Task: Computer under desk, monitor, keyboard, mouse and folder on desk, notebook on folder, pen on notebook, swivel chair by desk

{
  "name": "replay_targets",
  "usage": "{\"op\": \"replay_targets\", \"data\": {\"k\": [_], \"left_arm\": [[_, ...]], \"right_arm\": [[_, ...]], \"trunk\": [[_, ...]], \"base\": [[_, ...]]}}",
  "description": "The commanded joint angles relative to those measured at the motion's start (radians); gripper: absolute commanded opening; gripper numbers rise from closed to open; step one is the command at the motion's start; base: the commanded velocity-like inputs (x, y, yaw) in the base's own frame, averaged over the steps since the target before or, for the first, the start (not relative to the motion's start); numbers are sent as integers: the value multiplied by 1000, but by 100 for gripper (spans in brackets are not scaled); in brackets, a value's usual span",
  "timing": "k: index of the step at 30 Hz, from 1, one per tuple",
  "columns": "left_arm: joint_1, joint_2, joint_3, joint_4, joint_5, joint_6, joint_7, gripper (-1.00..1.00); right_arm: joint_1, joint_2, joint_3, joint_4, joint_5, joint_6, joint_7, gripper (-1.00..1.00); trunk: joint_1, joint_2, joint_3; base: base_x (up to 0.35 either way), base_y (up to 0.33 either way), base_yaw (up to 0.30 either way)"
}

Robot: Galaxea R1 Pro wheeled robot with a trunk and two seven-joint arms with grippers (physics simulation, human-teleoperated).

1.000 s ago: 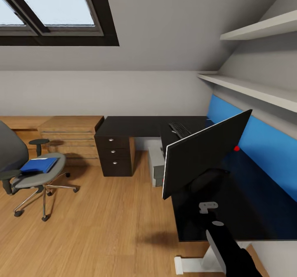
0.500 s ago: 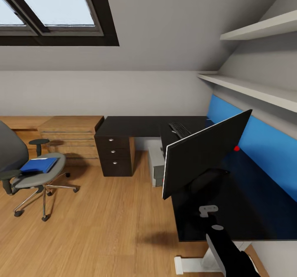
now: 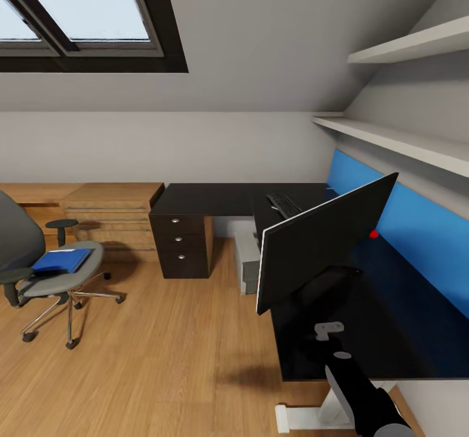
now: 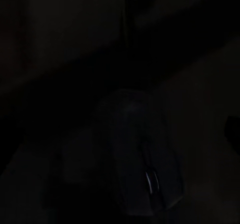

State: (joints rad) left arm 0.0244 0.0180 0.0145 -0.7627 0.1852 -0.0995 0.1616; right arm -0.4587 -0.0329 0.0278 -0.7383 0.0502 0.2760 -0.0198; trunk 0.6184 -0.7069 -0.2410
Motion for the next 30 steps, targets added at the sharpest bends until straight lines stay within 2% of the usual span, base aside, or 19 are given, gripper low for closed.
{"op": "replay_targets", "data": {"k": [1,13,18,21,22,27,30], "left_arm": [[0,0,-2,-1,10,-2,3,100],[0,0,-2,-1,10,-2,3,100],[0,0,-2,-1,10,-2,3,100],[0,0,-2,-1,10,-2,3,100],[0,0,-2,-1,10,-2,3,100],[0,0,-2,-1,10,-2,3,100],[0,0,-2,-1,10,-2,3,100]], "right_arm": [[-1,-1,3,-1,5,6,-2,100],[-1,-3,3,3,5,3,-2,100],[-2,-19,1,8,0,-8,8,100],[-3,-26,0,18,-2,-13,29,100],[-8,-33,-4,27,-4,-22,65,100],[-10,-45,-9,29,-12,-56,88,100],[-10,-53,-13,29,-32,-68,108,100]], "trunk": [[0,-1,-1],[0,-1,-1],[0,-1,-1],[0,-1,-1],[0,-1,-1],[0,-1,-1],[0,-1,-1]], "base": [[0,0,0],[0,0,0],[0,0,0],[0,0,0],[0,0,0],[0,0,0],[0,0,0]]}}
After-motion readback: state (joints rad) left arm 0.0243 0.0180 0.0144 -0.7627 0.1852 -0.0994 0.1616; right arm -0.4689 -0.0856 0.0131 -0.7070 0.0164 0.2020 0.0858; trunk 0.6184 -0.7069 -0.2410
